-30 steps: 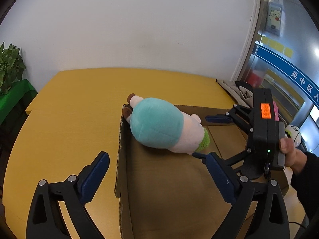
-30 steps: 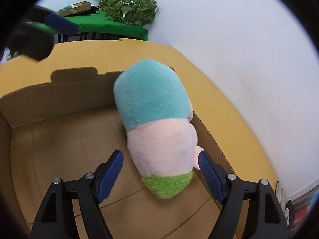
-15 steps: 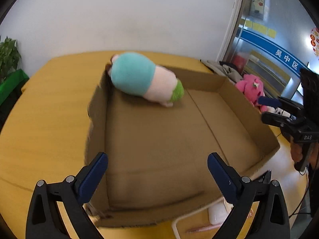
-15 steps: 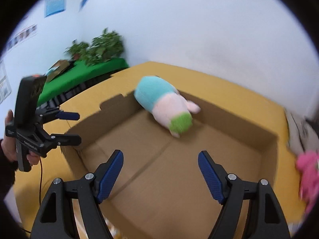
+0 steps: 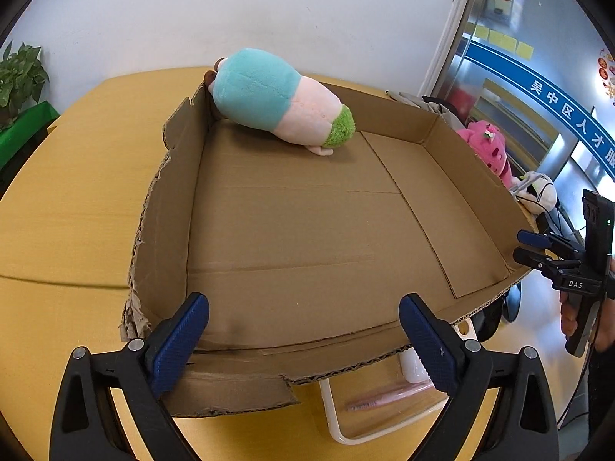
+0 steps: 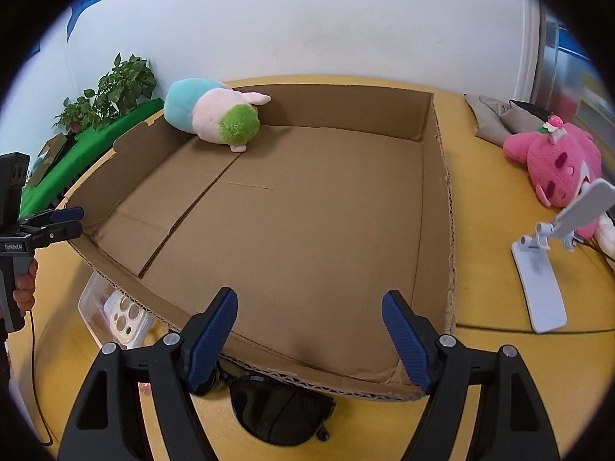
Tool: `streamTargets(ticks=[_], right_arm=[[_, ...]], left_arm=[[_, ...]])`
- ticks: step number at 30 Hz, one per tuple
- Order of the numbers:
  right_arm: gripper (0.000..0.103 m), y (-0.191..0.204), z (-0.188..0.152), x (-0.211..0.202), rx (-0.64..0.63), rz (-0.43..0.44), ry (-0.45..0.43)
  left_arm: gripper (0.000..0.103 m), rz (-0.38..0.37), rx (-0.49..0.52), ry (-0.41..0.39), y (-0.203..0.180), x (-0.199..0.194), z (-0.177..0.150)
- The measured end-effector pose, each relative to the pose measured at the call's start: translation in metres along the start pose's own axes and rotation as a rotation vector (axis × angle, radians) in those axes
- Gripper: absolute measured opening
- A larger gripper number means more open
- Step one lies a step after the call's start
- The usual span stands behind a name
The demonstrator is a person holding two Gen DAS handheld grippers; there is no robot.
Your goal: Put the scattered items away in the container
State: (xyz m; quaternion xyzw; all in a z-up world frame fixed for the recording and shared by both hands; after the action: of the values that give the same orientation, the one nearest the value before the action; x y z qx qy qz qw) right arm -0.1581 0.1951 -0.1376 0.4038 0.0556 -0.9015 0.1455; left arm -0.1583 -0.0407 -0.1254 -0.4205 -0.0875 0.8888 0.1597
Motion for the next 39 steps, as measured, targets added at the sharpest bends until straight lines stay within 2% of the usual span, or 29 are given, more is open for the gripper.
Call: streamTargets(ticks=[3,7,11,13,16,20,26,30,35,39], right_arm=[[0.078,-0.002,-0.002,-0.013,0.013,-0.035,-0.019],[0.080,0.006,-0.002,-0.056,0.044,-0.066,-0.126],[0.081,0.031,-0.011,-0.088,0.066,-0.105,-0.201],[0.081,0.039,-0.017,-0.098,0.064,-0.153,-0.222],[0.081,0.043,-0.023,-0.103,0.083,-0.199,-0.225],[0.081,0.048,-0.024,-0.103,0.049,-0.236,-0.214],[0.081,0.059,-0.026,-0.092,0.055,-0.188,-0.196],[0.081,0.068,-0.032,-0.076,0.068,-0.116,-0.153],[0.081,0.086,-0.046,-0.052,0.102,0.041,-0.079],[0.081,0.099,-0.052,-0.035,0.119,0.103,-0.029]], left_arm=[[0.101,0.012,-0.006,-0.025,-0.001,-0.009,-0.003],[0.102,0.054,-0.004,-0.112,-0.009,-0.041,-0.001],[0.103,0.024,-0.007,-0.255,-0.043,-0.084,-0.005],[0.103,0.009,-0.006,-0.297,-0.060,-0.095,-0.012],[0.103,0.028,0.004,-0.328,-0.076,-0.099,-0.021],[0.103,0.022,0.007,-0.301,-0.088,-0.090,-0.027],[0.103,0.004,-0.057,-0.223,-0.077,-0.078,-0.045],[0.103,-0.029,-0.105,-0.162,-0.064,-0.063,-0.054],[0.103,-0.068,-0.159,-0.063,-0.045,-0.033,-0.068],[0.103,-0.109,-0.212,0.016,-0.032,-0.011,-0.080]])
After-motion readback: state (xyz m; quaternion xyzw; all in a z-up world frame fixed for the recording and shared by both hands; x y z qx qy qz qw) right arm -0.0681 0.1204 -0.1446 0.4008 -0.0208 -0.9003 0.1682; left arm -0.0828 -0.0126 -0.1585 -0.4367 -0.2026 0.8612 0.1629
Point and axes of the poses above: each gripper's, at about its wrist camera, not at the fingertips, and x roughly the way its jaws point, y to its left, z to its top, the point moved 9 cm from there along x, roughly the way its jaws point, and after that the axes turned 5 degrees about -x, right-handed, at the moved point
